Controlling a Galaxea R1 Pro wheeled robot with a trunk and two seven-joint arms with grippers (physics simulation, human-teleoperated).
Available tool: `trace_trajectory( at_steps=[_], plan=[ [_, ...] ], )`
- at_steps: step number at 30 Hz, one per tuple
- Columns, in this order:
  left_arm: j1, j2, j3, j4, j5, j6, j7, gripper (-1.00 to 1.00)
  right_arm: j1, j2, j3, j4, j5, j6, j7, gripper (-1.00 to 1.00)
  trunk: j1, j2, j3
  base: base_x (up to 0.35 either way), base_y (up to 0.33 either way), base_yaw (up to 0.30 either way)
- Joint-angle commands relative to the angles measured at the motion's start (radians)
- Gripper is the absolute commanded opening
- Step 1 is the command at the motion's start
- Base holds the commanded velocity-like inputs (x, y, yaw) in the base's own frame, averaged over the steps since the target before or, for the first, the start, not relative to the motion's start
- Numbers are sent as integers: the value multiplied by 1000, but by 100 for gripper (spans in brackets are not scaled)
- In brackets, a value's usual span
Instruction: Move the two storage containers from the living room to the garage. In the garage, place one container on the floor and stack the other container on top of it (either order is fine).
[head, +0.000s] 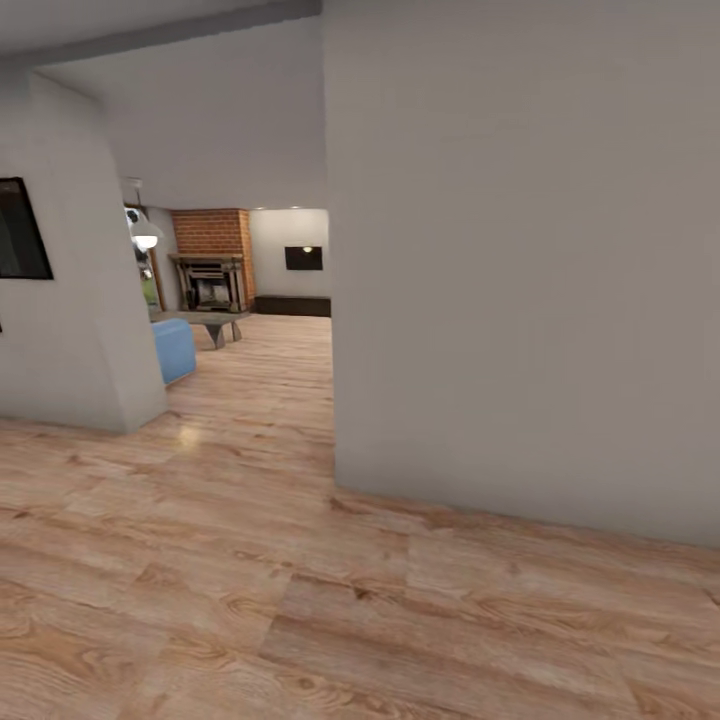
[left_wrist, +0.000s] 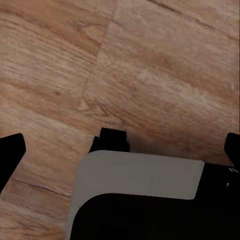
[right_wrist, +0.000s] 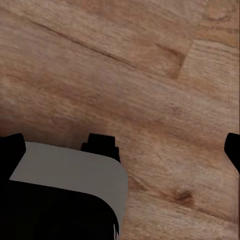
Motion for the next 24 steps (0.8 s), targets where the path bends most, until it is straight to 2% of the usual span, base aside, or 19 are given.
trace_trajectory(
  at_steps=[1,24],
  plan=[
    [-1,0,-8,0,9,-1,0,100,-1,0,9,3,-10,-6,1,100,1,0,-1,327,0,286],
    [-1,0,-8,0,9,-1,0,100,-1,-1,10,3,-10,-6,7,100,1,0,-1,327,0,289]
  ],
)
